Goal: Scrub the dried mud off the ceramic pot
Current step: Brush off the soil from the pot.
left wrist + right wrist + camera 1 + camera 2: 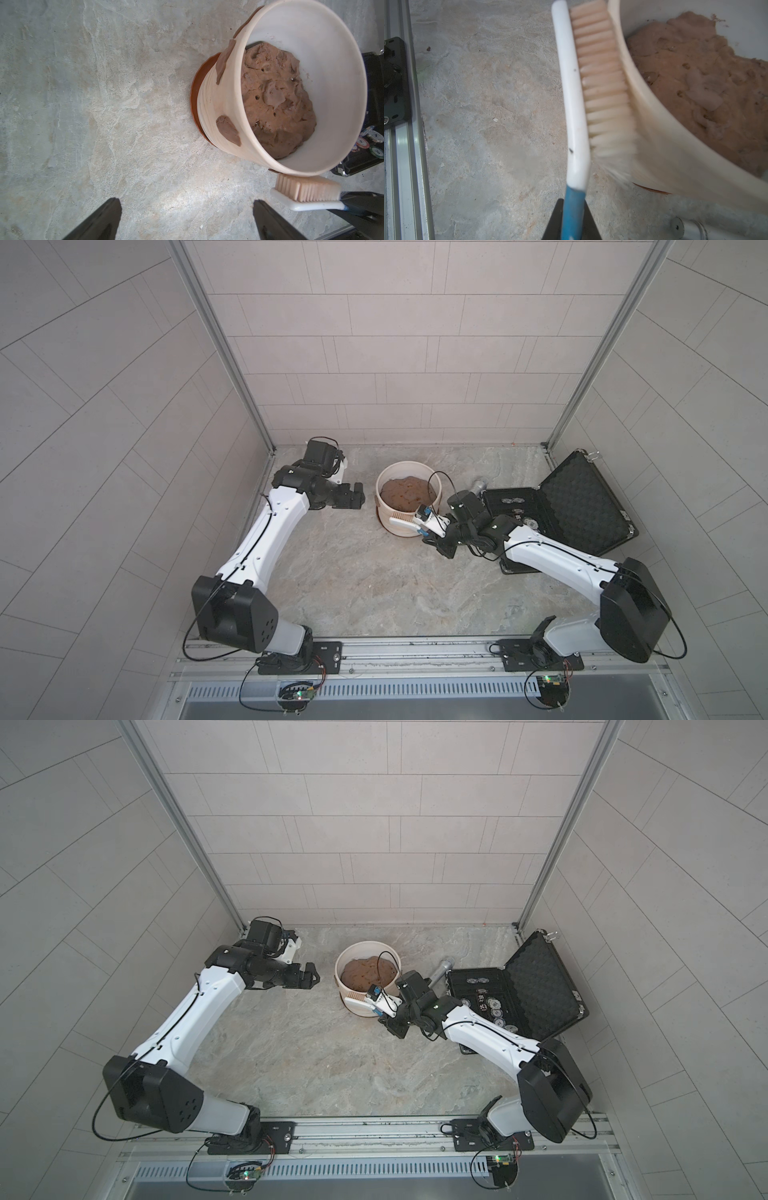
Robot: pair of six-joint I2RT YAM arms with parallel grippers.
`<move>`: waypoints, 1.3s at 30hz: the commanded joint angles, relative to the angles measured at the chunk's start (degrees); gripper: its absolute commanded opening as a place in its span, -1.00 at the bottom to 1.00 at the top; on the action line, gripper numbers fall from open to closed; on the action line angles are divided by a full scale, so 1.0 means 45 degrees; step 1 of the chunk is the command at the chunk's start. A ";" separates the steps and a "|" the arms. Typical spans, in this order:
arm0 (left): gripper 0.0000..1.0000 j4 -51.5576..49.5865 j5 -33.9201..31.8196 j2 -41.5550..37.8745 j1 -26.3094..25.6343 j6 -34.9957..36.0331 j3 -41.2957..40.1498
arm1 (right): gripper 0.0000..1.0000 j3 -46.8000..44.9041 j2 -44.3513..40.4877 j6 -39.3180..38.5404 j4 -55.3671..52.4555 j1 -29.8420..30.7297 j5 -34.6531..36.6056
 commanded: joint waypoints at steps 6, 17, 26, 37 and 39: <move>1.00 0.0124 0.0254 -0.0476 0.0013 0.0295 -0.0416 | -1.00 0.0857 0.1316 0.0170 -0.0801 -0.0299 0.0250; 1.00 0.0125 0.0423 -0.0430 0.0012 0.0399 -0.0564 | -1.00 -0.1038 0.0603 0.0282 -0.1280 0.2251 0.1404; 1.00 0.0102 0.0535 -0.0281 0.0010 0.0296 -0.0613 | -1.00 -0.0878 -0.1456 0.1536 -0.0995 0.3060 0.1423; 1.00 -0.0783 -0.0324 -0.0075 0.1828 -0.1444 0.0622 | -1.00 0.3010 0.1474 1.0045 -0.0058 0.4125 0.4081; 1.00 -0.0663 -0.0320 -0.0293 0.2373 -0.1692 0.0474 | -1.00 0.3477 0.1987 1.1669 -0.0030 0.4685 0.5024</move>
